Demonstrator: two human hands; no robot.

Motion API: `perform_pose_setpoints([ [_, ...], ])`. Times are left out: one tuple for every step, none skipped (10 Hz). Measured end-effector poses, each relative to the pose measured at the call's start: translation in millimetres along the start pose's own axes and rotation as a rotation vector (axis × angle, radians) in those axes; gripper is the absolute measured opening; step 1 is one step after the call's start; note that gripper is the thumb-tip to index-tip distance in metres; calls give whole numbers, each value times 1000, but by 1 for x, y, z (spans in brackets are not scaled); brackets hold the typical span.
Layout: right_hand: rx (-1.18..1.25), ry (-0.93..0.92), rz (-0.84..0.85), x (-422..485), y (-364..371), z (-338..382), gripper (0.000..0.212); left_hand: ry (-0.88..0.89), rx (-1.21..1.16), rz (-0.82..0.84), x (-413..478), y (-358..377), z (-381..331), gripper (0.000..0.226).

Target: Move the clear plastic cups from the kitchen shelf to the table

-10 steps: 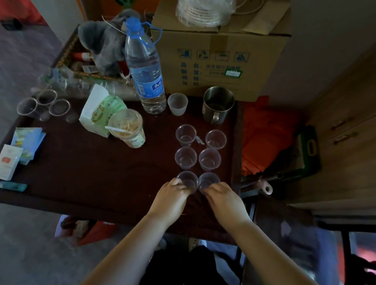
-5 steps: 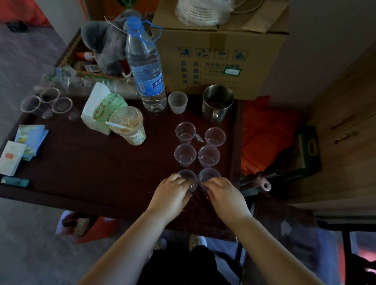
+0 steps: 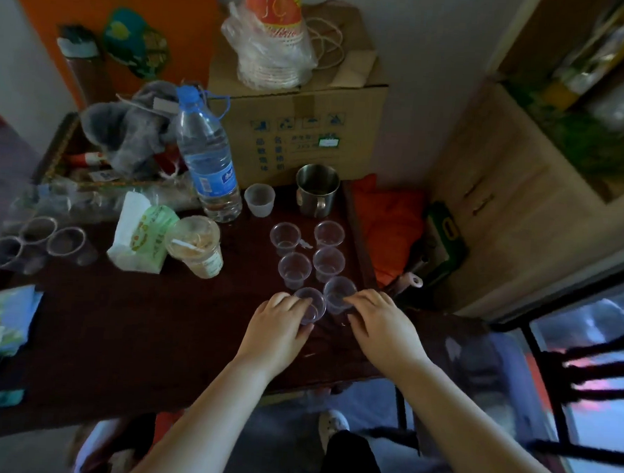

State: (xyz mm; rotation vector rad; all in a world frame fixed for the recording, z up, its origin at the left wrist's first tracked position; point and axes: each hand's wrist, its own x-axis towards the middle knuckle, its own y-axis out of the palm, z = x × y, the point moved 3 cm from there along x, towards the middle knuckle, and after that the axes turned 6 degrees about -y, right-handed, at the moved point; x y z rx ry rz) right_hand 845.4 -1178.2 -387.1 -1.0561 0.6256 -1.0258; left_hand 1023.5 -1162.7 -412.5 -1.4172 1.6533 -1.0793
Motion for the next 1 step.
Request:
perform_pose_setpoints([
  [-4,76,-132,-20,-7,25,32,92,1,-30,-13,-23,3,48],
])
